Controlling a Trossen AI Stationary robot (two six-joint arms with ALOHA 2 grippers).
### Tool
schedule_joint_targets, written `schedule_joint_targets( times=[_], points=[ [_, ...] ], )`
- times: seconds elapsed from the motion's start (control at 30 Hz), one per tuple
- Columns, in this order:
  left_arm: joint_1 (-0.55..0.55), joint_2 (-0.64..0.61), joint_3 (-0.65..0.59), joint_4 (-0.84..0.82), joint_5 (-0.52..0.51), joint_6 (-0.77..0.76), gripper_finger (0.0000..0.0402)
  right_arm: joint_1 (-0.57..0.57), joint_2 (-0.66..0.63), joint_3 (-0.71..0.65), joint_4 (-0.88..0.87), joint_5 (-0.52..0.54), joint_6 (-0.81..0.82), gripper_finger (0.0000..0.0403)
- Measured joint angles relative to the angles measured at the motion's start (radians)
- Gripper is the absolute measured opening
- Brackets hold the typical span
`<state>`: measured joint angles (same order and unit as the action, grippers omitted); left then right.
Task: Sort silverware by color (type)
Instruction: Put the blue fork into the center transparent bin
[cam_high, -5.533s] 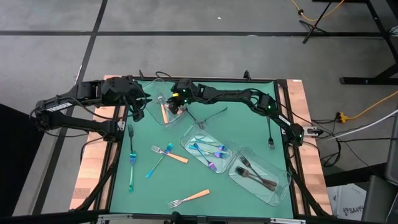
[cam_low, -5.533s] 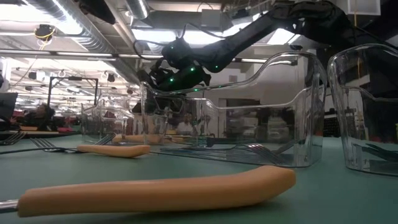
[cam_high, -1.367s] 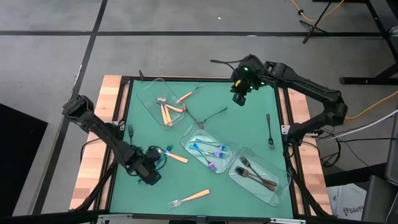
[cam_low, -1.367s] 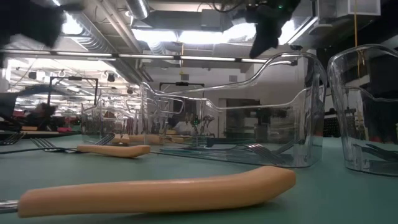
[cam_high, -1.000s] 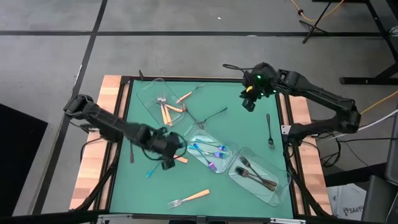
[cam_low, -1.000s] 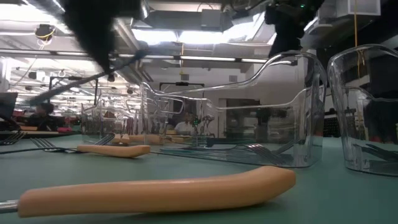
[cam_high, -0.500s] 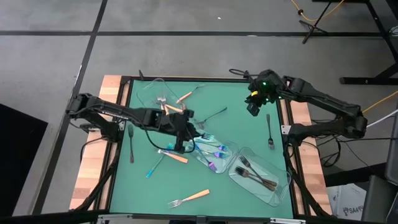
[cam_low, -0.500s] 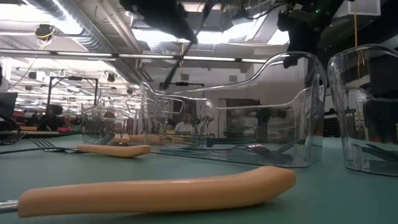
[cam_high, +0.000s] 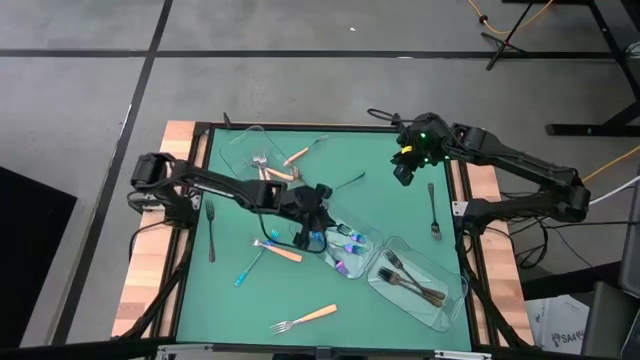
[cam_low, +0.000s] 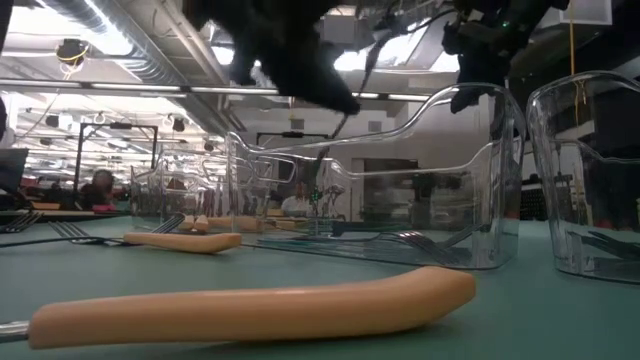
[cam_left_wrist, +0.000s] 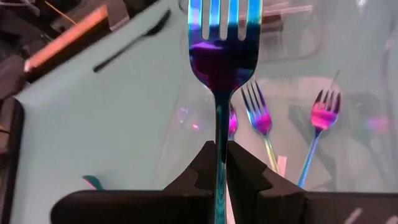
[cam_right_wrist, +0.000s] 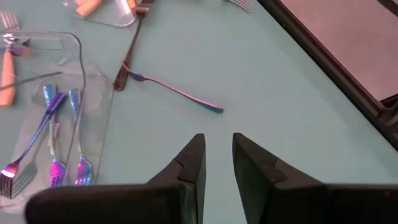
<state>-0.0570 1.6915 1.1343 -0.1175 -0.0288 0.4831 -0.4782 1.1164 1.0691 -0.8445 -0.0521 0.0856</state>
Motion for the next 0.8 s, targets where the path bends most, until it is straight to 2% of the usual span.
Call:
schedule_joint_targets(
  times=[0.4, 0.8],
  points=[
    [-0.002, 0.151, 0.0, 0.009, -0.001, -0.002, 0.0014, 0.0, 0.0, 0.0, 0.013, 0.0, 0.016, 0.0069],
    [-0.003, 0.166, 0.001, 0.022, 0.002, -0.006, 0.0014, 0.0, 0.0, 0.0, 0.013, 0.0, 0.017, 0.0069]
  ],
)
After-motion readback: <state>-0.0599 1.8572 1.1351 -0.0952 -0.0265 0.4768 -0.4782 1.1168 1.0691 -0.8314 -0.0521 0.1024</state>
